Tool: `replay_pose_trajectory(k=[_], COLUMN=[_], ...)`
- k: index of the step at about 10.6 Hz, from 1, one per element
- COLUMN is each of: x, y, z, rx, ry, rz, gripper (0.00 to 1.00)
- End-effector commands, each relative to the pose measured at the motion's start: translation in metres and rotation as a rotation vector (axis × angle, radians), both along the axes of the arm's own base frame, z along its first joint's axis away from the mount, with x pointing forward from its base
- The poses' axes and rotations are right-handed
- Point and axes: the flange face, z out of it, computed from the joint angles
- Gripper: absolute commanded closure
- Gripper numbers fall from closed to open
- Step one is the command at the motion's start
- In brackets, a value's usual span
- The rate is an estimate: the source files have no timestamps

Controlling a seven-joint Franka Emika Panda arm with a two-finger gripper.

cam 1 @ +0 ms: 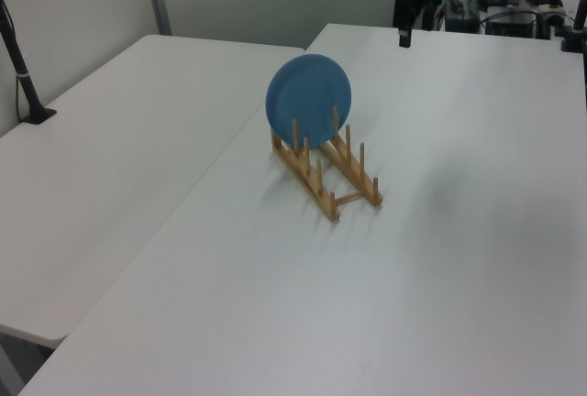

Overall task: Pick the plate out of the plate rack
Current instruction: 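Move the open gripper down toward the blue plate's rim in the rack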

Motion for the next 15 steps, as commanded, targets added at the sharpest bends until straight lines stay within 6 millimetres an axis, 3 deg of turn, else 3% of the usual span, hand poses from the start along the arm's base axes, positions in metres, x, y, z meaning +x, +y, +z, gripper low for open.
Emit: replay_pose_trajectory(k=[1,9,12,15], x=[-0.001,-0.004,0.0,0.025], y=[-0.002,-0.007,-0.02,-0.018], z=[-0.01,-0.008,0.016,0.055], rx=[0.011,-0.01,-0.007,-0.046], ry=[0.067,0.083,0.022,-0.244], rz=[0.091,0.101,0.123,0.136], gripper=[0.0,0.0,0.0,0.04])
